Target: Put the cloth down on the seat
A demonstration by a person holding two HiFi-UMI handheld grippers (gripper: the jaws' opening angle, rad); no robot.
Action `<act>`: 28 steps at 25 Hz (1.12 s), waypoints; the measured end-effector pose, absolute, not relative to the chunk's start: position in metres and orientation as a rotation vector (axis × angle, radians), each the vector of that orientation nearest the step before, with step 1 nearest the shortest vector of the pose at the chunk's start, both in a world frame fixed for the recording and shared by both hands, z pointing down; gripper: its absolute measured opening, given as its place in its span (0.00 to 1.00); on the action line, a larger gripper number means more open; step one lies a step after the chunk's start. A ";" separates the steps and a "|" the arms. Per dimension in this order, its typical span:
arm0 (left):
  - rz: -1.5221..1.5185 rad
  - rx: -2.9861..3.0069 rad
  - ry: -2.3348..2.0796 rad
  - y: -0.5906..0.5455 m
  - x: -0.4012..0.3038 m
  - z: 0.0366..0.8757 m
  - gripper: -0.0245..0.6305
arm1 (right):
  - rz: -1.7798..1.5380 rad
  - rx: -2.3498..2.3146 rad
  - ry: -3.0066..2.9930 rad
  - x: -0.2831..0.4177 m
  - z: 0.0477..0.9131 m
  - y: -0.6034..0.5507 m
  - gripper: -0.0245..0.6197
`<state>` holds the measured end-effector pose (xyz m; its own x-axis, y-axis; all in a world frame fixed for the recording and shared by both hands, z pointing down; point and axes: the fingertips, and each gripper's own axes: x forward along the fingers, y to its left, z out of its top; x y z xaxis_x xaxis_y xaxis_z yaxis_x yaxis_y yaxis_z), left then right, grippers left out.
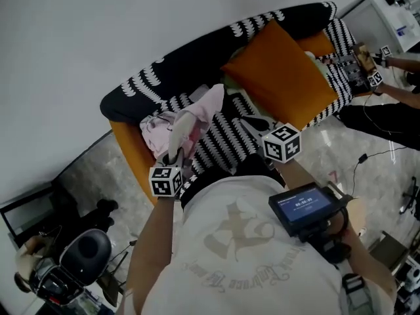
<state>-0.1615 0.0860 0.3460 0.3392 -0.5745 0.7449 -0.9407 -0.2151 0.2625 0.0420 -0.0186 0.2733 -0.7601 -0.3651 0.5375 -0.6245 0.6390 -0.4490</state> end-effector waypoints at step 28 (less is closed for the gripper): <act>1.021 1.965 -0.770 0.098 -0.027 0.556 0.10 | 1.072 0.690 -2.240 0.110 0.458 -0.002 0.06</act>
<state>-0.0267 0.0975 0.5559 0.4945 -0.1559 0.8551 -0.7791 -0.5157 0.3565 0.1101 -0.0017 0.4577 -0.7129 -0.2069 0.6701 -0.6517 0.5485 -0.5239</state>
